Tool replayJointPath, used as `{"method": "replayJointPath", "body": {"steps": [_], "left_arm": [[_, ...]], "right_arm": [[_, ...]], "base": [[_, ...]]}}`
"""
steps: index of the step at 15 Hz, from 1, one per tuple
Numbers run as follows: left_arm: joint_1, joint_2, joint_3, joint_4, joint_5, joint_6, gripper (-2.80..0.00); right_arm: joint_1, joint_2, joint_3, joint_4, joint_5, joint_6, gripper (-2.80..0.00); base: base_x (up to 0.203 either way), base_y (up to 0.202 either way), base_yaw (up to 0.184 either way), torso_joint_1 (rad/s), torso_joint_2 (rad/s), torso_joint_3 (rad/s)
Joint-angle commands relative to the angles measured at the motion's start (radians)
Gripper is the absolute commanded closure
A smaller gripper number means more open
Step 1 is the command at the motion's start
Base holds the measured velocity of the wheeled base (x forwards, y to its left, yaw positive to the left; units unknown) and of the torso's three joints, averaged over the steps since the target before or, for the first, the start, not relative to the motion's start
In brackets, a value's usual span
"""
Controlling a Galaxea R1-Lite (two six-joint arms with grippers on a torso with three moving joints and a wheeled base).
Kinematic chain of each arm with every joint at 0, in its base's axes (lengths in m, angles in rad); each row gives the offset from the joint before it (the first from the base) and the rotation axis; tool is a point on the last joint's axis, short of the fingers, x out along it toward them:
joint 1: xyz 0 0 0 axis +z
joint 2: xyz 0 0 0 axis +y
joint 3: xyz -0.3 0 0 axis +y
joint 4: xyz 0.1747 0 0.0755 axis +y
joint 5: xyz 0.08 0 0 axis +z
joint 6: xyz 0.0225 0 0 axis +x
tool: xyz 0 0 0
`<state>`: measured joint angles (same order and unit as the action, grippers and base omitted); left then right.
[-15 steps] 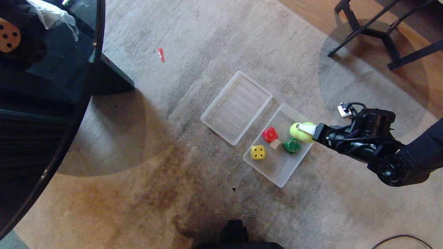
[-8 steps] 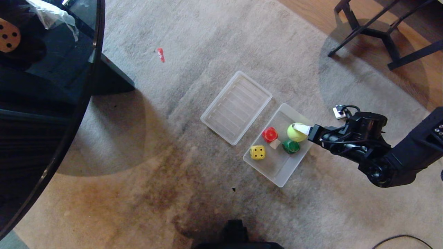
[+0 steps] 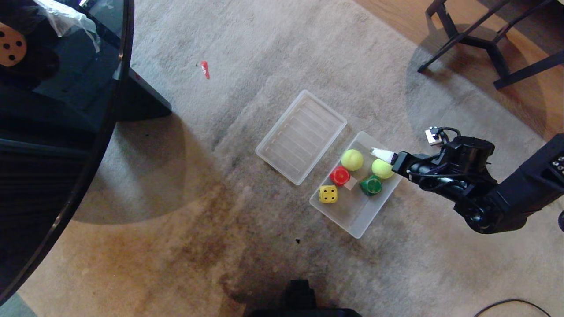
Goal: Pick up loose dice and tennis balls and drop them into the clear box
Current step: Put the ball in the box, then pick up toys out of the box
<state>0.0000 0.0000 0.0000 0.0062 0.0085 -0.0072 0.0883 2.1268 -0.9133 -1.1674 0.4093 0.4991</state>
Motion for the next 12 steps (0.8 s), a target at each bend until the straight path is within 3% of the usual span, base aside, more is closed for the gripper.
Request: {"method": "replayJointPath", "body": {"steps": [1,5,6,9,12], "left_arm": [[0.0,0.0,0.0,0.0,0.001,0.0,0.0],[0.0,0.0,0.0,0.0,0.001,0.0,0.0],[0.0,0.0,0.0,0.002,0.001,0.0,0.0],[0.0,0.0,0.0,0.0,0.001,0.0,0.0],[0.0,0.0,0.0,0.0,0.001,0.0,0.0]], "right_arm": [[-0.003,-0.085,0.043,0.003,0.009,0.002,-2.8],[-0.018,-0.125,0.088,0.061,0.026,-0.002,-2.8],[-0.033,-0.176,0.12,0.138,0.033,-0.009,0.0],[-0.077,-0.521,0.231,0.379,0.053,-0.044,0.0],[-0.111,-0.968,0.383,0.682,0.054,-0.15,0.0]], "base": [[0.0,0.0,0.0,0.0,0.0,0.0],[0.0,0.0,0.0,0.0,0.0,0.0],[0.0,0.0,0.0,0.0,0.0,0.0],[0.0,0.0,0.0,0.0,0.0,0.0],[0.0,0.0,0.0,0.0,0.0,0.0]]}}
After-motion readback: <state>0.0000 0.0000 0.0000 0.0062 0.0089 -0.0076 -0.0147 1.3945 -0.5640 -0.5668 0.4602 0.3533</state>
